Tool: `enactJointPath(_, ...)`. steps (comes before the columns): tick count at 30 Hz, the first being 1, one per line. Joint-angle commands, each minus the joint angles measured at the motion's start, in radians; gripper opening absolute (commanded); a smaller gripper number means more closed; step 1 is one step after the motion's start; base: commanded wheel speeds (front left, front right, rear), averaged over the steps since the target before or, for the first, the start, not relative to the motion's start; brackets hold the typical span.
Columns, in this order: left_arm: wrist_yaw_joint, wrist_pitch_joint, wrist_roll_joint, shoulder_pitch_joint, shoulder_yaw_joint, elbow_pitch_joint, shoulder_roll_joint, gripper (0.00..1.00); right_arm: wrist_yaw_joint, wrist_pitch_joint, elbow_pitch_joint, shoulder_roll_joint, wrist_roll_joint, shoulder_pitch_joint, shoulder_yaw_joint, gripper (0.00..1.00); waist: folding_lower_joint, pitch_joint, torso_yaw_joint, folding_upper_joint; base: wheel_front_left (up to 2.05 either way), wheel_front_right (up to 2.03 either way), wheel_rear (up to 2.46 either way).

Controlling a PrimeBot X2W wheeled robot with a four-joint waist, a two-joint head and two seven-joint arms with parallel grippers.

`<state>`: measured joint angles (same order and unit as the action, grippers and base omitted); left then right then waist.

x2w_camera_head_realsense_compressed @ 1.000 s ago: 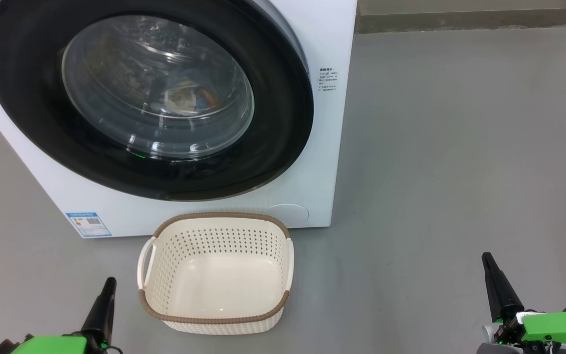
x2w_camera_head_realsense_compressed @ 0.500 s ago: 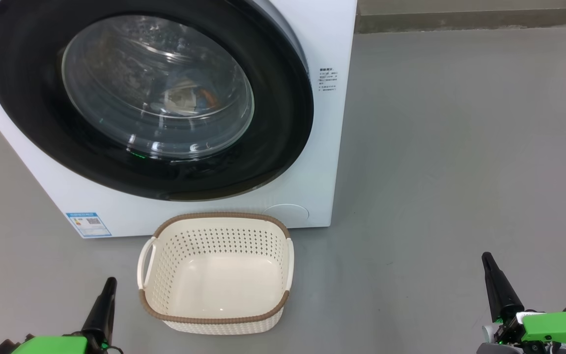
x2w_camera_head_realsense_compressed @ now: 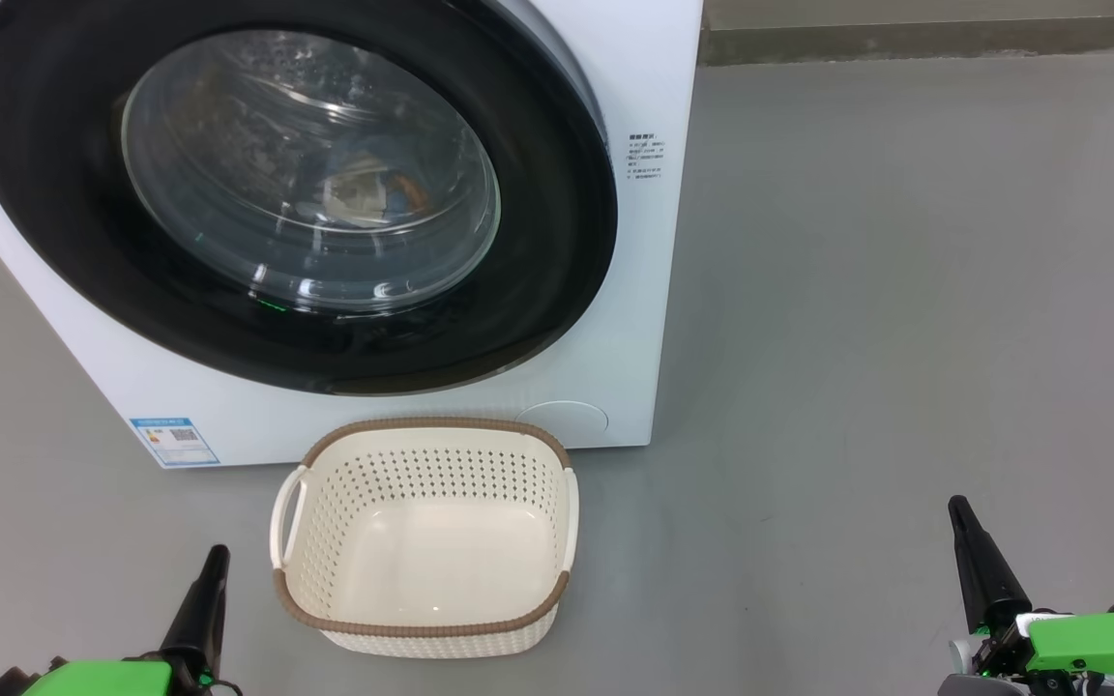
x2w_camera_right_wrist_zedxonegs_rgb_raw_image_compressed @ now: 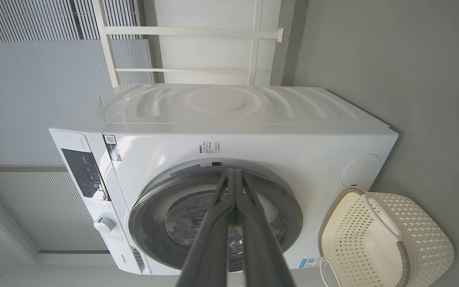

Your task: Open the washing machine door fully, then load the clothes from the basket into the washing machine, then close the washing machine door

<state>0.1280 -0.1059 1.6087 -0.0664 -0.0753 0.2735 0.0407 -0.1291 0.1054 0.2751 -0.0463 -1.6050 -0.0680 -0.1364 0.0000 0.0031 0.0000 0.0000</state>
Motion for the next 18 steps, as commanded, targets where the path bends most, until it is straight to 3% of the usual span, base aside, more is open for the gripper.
enactJointPath(1,0.003,-0.005,0.002,-0.041,-0.036,-0.028,0.012,0.0,-0.002,0.008,-0.03,-0.004,-0.003,-0.04,0.022,0.0,0.0,0.0,0.0,0.0,0.0,0.0,0.0)
enactJointPath(18,0.003,-0.006,0.001,-0.041,-0.037,-0.028,0.012,0.0,-0.002,0.008,-0.03,-0.004,-0.003,-0.04,0.022,0.0,0.0,0.0,0.0,0.0,0.0,0.0,0.0)
